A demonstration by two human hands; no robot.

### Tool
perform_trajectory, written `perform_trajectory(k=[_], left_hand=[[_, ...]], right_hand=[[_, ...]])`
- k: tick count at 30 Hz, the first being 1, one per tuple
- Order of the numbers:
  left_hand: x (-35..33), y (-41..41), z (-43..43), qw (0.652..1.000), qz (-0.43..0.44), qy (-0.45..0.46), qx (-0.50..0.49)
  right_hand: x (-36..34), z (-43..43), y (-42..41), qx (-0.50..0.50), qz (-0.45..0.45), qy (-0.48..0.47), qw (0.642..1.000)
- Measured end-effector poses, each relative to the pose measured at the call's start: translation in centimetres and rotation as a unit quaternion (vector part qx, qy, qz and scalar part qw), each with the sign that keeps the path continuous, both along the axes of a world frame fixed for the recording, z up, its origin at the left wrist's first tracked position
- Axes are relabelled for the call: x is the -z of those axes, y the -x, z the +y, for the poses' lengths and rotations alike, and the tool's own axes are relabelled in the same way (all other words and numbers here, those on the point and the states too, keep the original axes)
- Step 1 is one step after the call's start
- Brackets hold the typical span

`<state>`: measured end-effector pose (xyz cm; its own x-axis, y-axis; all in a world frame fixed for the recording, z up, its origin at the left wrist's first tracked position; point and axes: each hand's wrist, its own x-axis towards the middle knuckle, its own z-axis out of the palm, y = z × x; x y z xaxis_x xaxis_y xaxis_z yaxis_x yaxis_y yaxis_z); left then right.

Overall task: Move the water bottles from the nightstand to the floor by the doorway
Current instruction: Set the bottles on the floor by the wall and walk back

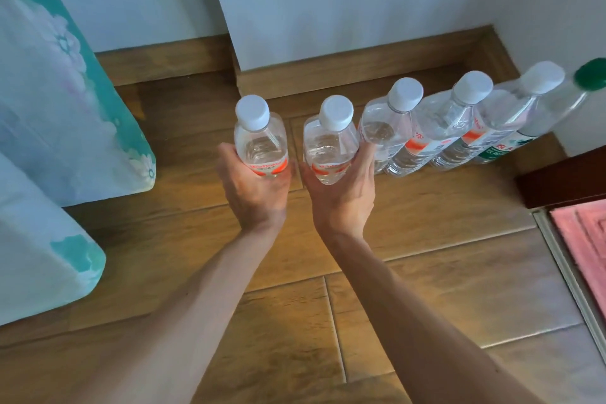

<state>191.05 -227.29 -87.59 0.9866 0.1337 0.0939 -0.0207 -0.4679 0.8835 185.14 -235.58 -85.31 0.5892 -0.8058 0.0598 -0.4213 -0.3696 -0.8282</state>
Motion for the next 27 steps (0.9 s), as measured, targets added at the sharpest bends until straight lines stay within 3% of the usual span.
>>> perform_trajectory(k=[15, 21, 24, 27], left_hand=[[0.7, -0.5, 0.1, 0.999, -0.008, 0.028, 0.017], [0.0, 0.1, 0.1, 0.998, -0.001, 0.012, 0.056], [-0.4, 0.4, 0.6, 0.995, 0.049, -0.017, 0.09], [-2.3, 1.4, 1.5, 0.976, 0.153, -0.102, 0.119]], right_hand=[[0.1, 0.3, -2.2, -0.002, 0.054, -0.008, 0.999], [-0.4, 0.7, -2.2, -0.027, 0.064, -0.071, 0.995], [-1.3, 0.5, -1.4, -0.044, 0.116, -0.101, 0.987], [-2.8, 0.4, 0.4, -0.079, 0.214, -0.102, 0.968]])
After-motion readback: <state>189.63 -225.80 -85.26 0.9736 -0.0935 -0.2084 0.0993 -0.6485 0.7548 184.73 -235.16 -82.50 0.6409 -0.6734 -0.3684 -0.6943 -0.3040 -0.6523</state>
